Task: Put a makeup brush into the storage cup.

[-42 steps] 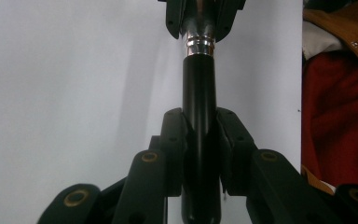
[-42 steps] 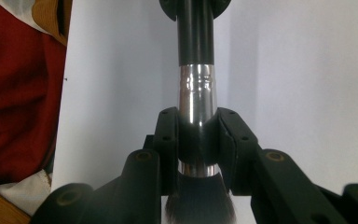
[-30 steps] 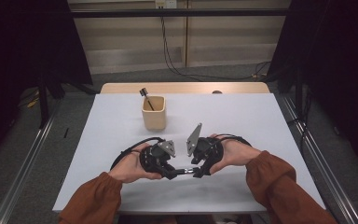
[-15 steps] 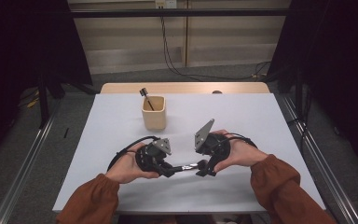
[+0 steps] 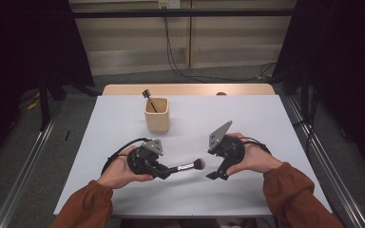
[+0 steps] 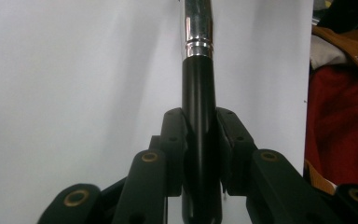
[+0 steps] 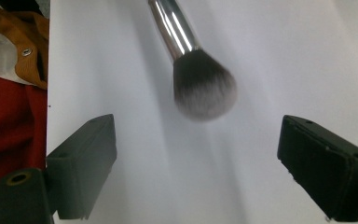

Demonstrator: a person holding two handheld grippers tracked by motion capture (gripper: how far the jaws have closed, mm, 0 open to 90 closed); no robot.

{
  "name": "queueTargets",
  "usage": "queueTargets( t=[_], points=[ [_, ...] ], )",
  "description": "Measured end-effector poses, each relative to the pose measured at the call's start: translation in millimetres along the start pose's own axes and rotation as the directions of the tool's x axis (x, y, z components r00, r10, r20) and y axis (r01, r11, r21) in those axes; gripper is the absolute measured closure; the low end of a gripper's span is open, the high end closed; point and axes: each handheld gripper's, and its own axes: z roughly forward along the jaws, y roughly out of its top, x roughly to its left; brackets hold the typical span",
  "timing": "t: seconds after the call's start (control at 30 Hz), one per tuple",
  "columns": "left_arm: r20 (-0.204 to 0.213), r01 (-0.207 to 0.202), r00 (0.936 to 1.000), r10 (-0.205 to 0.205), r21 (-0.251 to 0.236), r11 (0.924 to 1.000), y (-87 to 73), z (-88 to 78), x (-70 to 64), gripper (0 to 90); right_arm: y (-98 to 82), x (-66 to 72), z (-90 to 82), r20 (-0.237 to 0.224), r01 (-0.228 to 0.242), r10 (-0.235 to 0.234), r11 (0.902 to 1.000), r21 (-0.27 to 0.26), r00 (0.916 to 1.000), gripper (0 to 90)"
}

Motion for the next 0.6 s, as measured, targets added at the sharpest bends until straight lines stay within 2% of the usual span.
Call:
queueTargets(
  t=[0.03,0.17,0.33,0.47,0.6],
  points=[
    [0.008,0.004,1.0000,-0.004,-0.002,1.0000,-1.3,-1.0,0.9,74.6,-1.1,-0.1,-0.4,0.004,-0.004,0.004,1.0000,-0.004,1.0000,11.3],
    [-0.004,0.016,0.9999,-0.016,-0.021,0.9997,-4.2,-3.2,1.9,74.6,-5.8,-1.1,-2.4,0.017,-0.032,0.032,0.9993,-0.017,0.9993,9.6],
    [-0.011,0.040,0.9991,-0.040,-0.061,0.9974,-10.2,-5.9,2.8,74.6,-12.2,-0.4,-3.2,0.009,-0.055,0.055,0.9980,-0.032,0.9984,9.4],
    [-0.011,0.047,0.9988,-0.048,-0.075,0.9961,-16.7,-7.1,4.1,74.6,-19.1,2.2,-2.3,0.010,-0.072,0.072,0.9969,-0.032,0.9973,6.5],
    [-0.015,0.076,0.9969,-0.077,-0.098,0.9923,-23.0,-7.2,3.6,74.6,-25.6,4.1,-0.9,0.007,-0.080,0.081,0.9961,-0.038,0.9967,5.5]
  ],
)
